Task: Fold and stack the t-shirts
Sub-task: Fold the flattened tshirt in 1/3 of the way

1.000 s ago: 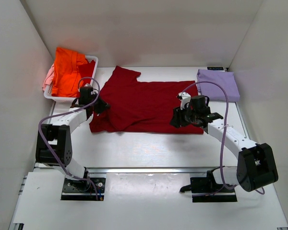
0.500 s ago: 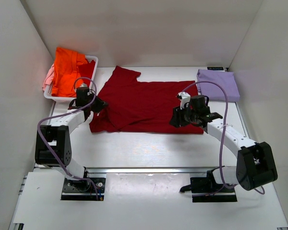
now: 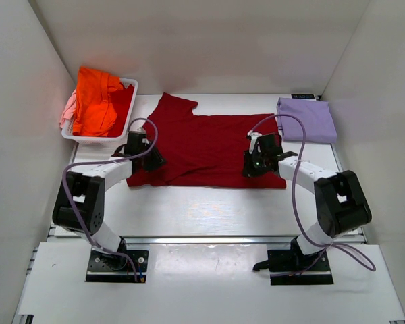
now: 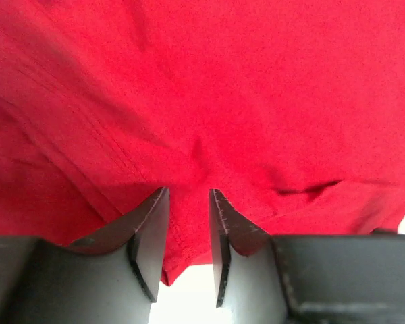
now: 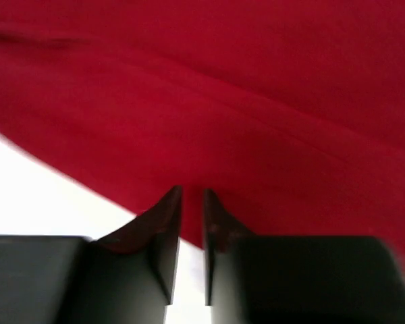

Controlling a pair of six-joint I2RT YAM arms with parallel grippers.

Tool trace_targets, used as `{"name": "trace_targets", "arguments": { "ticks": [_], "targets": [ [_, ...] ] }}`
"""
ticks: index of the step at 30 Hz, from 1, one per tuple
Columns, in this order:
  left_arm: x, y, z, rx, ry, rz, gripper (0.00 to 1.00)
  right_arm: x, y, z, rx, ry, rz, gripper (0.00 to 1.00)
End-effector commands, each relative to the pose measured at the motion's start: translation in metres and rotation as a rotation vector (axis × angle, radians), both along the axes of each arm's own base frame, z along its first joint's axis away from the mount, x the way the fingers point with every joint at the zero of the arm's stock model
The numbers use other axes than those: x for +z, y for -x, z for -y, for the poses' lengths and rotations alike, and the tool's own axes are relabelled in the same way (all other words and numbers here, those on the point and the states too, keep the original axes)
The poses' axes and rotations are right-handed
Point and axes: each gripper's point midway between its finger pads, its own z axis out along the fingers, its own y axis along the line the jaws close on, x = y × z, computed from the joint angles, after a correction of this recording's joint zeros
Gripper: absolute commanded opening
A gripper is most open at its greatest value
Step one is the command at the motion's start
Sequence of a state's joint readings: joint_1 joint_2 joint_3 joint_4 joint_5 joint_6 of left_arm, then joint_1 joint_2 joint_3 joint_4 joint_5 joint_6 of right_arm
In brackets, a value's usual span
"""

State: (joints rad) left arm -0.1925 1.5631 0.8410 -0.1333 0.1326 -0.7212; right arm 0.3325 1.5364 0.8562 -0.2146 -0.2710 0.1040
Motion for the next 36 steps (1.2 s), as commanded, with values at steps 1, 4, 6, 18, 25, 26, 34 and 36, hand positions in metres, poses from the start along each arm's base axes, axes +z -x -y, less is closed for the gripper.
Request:
{"name": "trace_targets", "arguments": {
  "ticks": [1,4,6,18,25,26,34,36],
  "targets": [
    [-0.036,0.015,-0.004,-0.025,-0.084,-0.092,0.4,0.002,-0.024,0.018,-0.163,0.016,-0.003,0.14],
    [-0.053,0.029,-0.007,-0.055,-0.155,-0.16,0.4,-0.013,-0.022,0.028,-0.211,0.053,-0.074,0.1],
    [-0.057,0.038,-0.015,-0.066,-0.2,-0.177,0.39,-0.023,-0.015,0.034,-0.228,0.075,-0.163,0.08],
    [-0.059,0.095,-0.037,-0.181,-0.318,-0.267,0.37,-0.043,0.043,0.066,-0.232,0.248,-0.404,0.0],
    [-0.051,0.125,-0.036,-0.224,-0.302,-0.261,0.37,-0.037,0.076,0.068,-0.251,0.256,-0.464,0.01],
    [-0.055,0.132,-0.037,-0.231,-0.304,-0.275,0.37,-0.039,0.083,0.068,-0.255,0.269,-0.485,0.0],
    [-0.053,0.143,-0.035,-0.268,-0.295,-0.254,0.39,-0.045,0.126,0.073,-0.281,0.303,-0.57,0.0],
    [-0.053,0.146,-0.034,-0.27,-0.285,-0.261,0.39,-0.046,0.134,0.074,-0.293,0.318,-0.585,0.0]
  ]
}}
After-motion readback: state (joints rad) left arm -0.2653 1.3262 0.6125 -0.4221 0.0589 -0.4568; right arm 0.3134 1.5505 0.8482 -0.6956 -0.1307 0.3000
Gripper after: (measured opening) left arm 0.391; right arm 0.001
